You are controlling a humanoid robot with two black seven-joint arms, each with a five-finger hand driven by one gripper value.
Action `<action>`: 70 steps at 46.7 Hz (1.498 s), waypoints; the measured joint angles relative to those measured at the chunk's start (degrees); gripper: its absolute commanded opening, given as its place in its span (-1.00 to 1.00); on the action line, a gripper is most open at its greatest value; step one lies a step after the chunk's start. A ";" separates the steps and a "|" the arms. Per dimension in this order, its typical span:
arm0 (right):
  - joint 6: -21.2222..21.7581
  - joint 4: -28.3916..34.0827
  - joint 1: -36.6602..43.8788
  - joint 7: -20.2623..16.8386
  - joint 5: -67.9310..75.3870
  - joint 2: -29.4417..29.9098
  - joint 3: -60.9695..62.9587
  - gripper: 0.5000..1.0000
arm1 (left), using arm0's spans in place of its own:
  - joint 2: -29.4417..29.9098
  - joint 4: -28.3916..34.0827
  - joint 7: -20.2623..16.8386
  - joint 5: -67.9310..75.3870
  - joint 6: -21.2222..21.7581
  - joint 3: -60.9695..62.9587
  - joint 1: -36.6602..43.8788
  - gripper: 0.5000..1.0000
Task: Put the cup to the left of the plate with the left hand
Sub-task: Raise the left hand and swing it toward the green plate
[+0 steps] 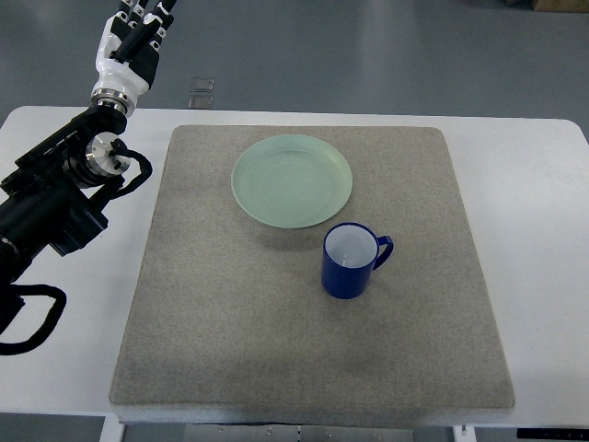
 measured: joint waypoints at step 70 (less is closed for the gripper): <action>0.00 0.00 0.00 0.00 0.00 0.00 0.00 0.73 | 4.71 -7.62 0.89 0.12 4.00 1.12 -2.18 0.98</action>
